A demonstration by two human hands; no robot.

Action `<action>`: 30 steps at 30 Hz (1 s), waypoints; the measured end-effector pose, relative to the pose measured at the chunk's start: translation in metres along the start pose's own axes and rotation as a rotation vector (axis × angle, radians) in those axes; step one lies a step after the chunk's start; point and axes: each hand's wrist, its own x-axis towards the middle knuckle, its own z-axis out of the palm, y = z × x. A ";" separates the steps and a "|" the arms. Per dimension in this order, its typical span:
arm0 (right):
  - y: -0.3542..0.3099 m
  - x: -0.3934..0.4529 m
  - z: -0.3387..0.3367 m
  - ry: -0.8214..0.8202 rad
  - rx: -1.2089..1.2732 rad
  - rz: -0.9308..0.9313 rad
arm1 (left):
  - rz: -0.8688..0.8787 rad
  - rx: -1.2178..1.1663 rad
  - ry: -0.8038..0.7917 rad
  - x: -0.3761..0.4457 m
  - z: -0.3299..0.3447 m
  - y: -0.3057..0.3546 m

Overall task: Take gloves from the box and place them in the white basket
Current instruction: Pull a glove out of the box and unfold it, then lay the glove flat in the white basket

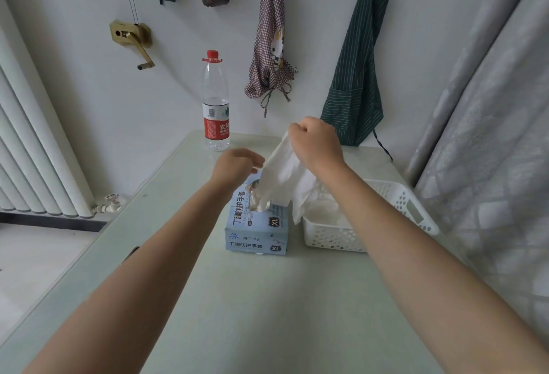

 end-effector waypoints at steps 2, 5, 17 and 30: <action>-0.001 0.001 0.001 -0.044 0.046 -0.007 | 0.089 -0.085 -0.167 -0.004 0.001 0.008; -0.004 0.003 0.000 -0.021 0.102 0.008 | 0.095 -0.060 -0.386 -0.006 0.006 0.018; 0.074 0.019 -0.036 0.035 0.036 0.245 | -0.102 -0.072 -0.216 0.012 0.039 0.010; 0.207 -0.004 -0.058 -0.020 -0.153 0.404 | 0.032 0.649 -0.203 0.048 0.147 0.007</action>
